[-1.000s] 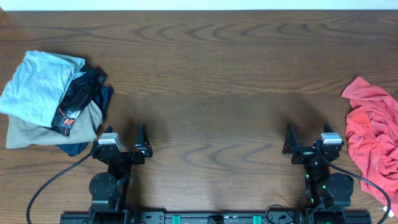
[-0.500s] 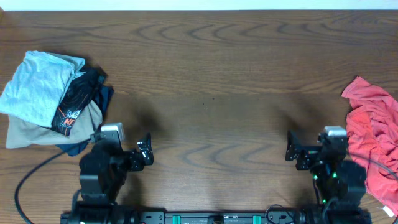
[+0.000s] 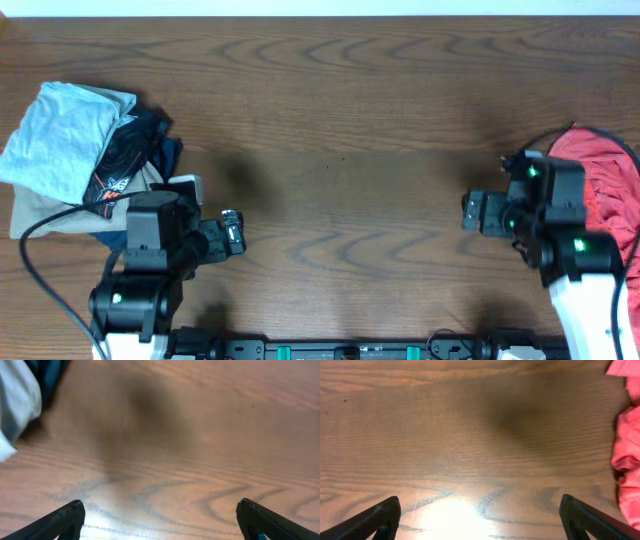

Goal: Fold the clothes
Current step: 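Reach the right gripper to the crumpled orange shirt and grasp it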

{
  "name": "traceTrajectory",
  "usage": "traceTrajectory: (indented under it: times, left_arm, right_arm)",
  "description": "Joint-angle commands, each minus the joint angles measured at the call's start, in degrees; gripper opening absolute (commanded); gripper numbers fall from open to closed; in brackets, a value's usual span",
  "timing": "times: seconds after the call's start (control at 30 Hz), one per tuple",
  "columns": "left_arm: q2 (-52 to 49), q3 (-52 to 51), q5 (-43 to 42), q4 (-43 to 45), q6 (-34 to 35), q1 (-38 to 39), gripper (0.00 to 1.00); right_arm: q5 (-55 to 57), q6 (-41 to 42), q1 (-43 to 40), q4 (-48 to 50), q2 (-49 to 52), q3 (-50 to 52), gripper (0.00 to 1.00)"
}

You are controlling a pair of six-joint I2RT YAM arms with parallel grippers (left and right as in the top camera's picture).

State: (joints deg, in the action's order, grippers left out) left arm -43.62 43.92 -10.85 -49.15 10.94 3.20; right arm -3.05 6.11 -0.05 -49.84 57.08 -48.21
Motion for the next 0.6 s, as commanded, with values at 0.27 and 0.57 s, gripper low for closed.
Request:
traceTrajectory:
  times: [0.27, 0.57]
  left_arm:
    - [-4.3, 1.2, -0.7, -0.5, 0.7, -0.2, 0.97]
    - [-5.1, 1.2, -0.7, -0.5, 0.7, -0.2, 0.98]
  right_arm:
    - [23.6, 13.6, -3.0, 6.6, 14.9, -1.7, 0.99]
    - [28.5, 14.9, -12.1, 13.0, 27.5, -1.7, 0.92]
